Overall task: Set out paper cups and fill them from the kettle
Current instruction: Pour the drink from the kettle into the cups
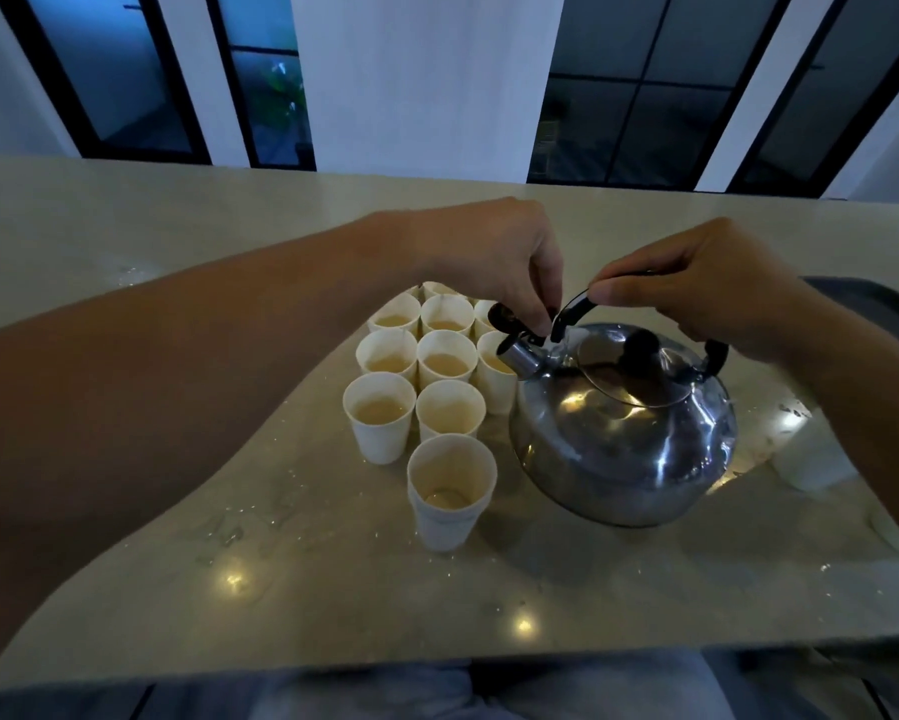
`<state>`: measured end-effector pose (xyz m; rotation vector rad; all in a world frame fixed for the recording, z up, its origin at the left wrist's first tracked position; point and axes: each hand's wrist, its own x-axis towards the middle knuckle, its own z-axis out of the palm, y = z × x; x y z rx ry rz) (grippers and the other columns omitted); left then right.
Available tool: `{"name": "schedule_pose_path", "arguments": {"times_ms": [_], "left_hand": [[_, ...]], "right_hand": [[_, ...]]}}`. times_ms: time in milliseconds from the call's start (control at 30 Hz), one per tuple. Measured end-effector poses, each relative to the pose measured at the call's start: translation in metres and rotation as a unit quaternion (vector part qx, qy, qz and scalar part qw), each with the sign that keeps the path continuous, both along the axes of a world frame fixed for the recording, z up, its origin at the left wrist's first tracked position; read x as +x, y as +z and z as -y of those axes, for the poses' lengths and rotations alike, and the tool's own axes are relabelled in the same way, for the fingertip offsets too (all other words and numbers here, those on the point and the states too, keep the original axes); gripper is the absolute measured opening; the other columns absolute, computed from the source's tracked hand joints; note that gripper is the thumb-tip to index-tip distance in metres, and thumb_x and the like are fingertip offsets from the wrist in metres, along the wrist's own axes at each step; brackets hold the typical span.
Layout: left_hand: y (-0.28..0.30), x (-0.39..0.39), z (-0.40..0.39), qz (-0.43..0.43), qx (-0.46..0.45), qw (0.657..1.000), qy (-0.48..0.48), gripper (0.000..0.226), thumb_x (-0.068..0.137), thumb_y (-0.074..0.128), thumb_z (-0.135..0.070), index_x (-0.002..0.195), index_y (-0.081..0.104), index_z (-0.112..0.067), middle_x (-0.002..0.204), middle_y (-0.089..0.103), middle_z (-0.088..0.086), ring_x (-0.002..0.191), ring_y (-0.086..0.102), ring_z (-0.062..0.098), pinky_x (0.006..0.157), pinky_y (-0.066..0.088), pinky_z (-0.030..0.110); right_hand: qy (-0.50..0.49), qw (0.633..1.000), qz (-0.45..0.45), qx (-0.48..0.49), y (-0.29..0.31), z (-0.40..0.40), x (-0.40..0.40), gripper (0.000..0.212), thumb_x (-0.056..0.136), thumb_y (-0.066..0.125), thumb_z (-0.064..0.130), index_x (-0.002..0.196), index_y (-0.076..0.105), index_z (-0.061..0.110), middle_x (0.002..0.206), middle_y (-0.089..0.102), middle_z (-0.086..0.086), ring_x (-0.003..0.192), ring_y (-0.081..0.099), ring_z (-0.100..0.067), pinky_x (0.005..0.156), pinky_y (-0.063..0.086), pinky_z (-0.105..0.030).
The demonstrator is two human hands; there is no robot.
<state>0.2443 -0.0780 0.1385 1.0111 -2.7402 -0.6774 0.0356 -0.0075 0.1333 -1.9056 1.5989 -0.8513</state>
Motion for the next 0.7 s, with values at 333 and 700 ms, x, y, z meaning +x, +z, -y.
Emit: {"name": "schedule_pose_path", "arguments": {"times_ms": [333, 700], "left_hand": [[-0.009, 0.013, -0.003, 0.026, 0.011, 1.000, 0.010, 0.019, 0.076, 0.083, -0.031, 0.093, 0.078, -0.024, 0.079, 0.073, -0.019, 0.076, 0.067, -0.004, 0.079, 0.053, 0.022], [-0.013, 0.013, -0.001, 0.050, 0.036, 0.998, 0.001, 0.018, 0.076, 0.083, -0.033, 0.090, 0.077, -0.025, 0.081, 0.073, -0.018, 0.078, 0.067, -0.003, 0.087, 0.054, 0.028]], "right_hand": [[0.056, 0.997, -0.052, 0.022, 0.006, 0.001, 0.021, 0.010, 0.077, 0.078, 0.029, 0.087, 0.077, 0.027, 0.055, 0.066, 0.021, 0.044, 0.055, 0.008, 0.045, 0.037, -0.003], [0.070, 0.991, -0.101, 0.047, 0.012, 0.006, 0.027, 0.015, 0.074, 0.080, 0.037, 0.088, 0.080, 0.032, 0.081, 0.075, 0.018, 0.079, 0.067, 0.004, 0.075, 0.045, -0.020]]}}
